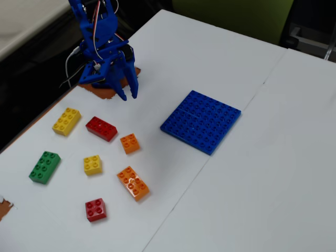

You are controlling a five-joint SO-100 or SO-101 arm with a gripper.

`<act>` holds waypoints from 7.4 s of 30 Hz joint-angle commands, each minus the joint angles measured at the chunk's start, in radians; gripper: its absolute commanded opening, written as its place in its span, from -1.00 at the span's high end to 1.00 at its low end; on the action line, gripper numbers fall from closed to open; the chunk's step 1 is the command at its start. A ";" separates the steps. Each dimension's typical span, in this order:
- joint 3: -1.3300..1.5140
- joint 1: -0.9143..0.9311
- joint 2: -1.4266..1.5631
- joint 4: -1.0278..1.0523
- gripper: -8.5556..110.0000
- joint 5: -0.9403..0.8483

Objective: Pick up the 2x4 orange block and go up the 8x8 blue block.

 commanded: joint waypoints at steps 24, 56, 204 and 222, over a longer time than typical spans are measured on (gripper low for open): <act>-0.868 0.245 -0.923 -0.040 0.67 -1.046; -1.065 0.192 -1.272 -0.121 0.37 -1.025; -0.555 -0.518 -0.601 0.133 0.85 -0.529; -0.555 -0.486 -0.588 0.087 0.85 -0.543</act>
